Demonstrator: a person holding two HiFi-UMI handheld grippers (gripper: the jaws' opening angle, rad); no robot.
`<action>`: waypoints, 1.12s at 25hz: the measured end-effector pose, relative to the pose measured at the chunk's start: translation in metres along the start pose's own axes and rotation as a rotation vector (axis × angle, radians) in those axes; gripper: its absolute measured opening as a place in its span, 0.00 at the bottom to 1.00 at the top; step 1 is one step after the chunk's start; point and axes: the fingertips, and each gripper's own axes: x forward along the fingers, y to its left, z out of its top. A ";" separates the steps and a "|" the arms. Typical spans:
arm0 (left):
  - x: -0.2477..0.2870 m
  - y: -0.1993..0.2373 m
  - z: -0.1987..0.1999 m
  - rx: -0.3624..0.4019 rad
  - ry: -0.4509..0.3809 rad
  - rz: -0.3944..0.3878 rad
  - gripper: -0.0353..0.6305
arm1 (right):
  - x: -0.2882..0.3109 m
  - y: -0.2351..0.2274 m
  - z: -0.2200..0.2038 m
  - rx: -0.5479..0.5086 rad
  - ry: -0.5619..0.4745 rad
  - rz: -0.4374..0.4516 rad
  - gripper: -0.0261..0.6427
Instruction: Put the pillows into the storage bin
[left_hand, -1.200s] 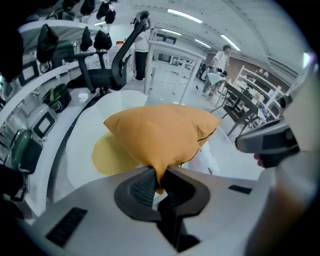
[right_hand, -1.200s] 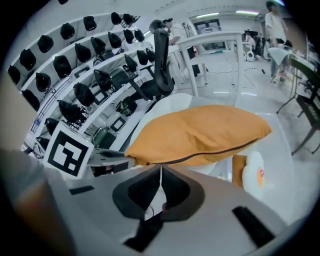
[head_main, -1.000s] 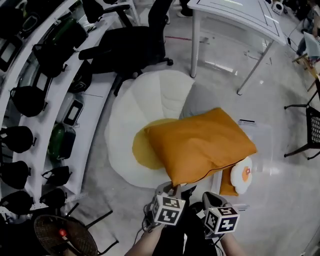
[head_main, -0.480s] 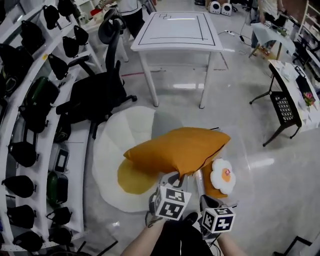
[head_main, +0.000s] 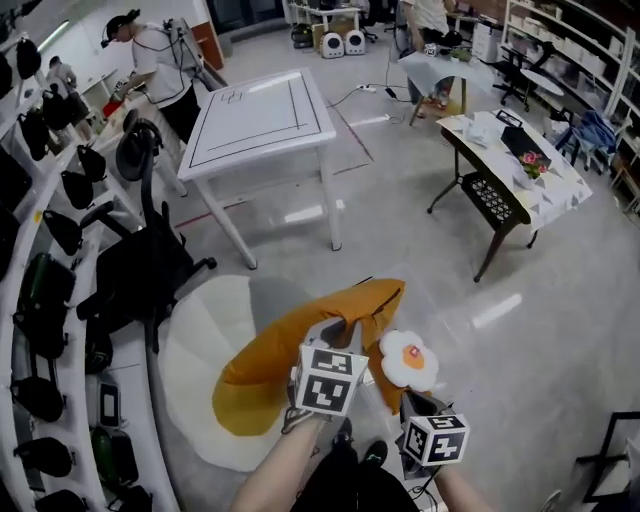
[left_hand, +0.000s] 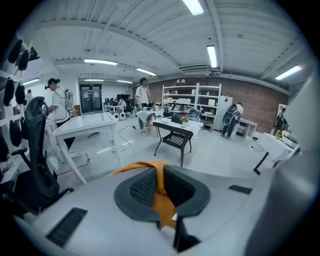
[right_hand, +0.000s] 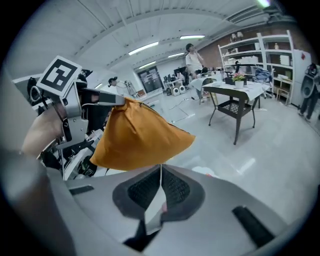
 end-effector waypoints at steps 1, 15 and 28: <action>0.005 -0.009 0.008 0.017 -0.005 -0.020 0.10 | -0.006 -0.008 0.001 0.020 -0.011 -0.015 0.05; 0.090 -0.144 0.020 0.237 0.069 -0.315 0.10 | -0.042 -0.089 -0.018 0.245 -0.078 -0.178 0.05; 0.126 -0.215 -0.007 0.335 0.170 -0.527 0.10 | -0.048 -0.110 -0.022 0.363 -0.107 -0.264 0.05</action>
